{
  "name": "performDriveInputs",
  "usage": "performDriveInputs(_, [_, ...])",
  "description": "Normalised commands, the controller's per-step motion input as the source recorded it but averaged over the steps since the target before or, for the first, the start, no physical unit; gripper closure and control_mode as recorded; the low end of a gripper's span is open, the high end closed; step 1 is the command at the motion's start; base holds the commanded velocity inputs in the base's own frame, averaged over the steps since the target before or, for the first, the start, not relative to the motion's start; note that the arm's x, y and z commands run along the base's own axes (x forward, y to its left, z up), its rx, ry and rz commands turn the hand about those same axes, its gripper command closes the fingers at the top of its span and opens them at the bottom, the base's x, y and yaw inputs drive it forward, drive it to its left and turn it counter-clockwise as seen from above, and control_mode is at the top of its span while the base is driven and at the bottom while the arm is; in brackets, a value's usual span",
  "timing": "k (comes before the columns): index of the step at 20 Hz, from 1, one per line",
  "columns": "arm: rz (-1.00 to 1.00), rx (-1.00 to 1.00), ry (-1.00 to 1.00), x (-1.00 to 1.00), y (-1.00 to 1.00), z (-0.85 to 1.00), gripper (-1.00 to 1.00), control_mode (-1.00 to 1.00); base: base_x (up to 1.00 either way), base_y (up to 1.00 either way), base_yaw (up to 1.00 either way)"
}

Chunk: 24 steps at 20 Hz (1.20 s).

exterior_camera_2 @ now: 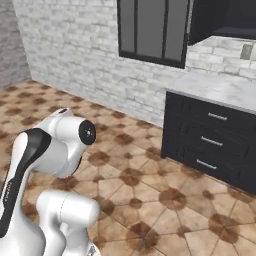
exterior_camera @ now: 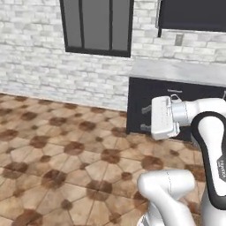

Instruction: Collect the turmeric, mayonnaise, and shaker from the cabinet and place them next to the stove.

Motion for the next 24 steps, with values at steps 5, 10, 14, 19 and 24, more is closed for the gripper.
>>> performDriveInputs(5, [0.00,0.00,0.00,0.00,0.00,0.00,-1.00,1.00,0.40,-0.40,-0.37])
performDriveInputs(10, [0.00,0.00,0.00,0.00,0.00,0.00,-1.00,1.00,0.40,-0.25,-0.40])
performDriveInputs(14, [0.00,0.00,0.00,0.00,0.00,0.00,-1.00,1.00,0.38,-0.03,-0.42])
performDriveInputs(19, [0.00,0.00,0.00,0.00,0.00,0.00,-1.00,1.00,0.49,-0.14,-0.38])
performDriveInputs(24, [0.00,0.00,0.00,0.00,0.00,0.00,-1.00,1.00,0.65,-0.06,-0.29])
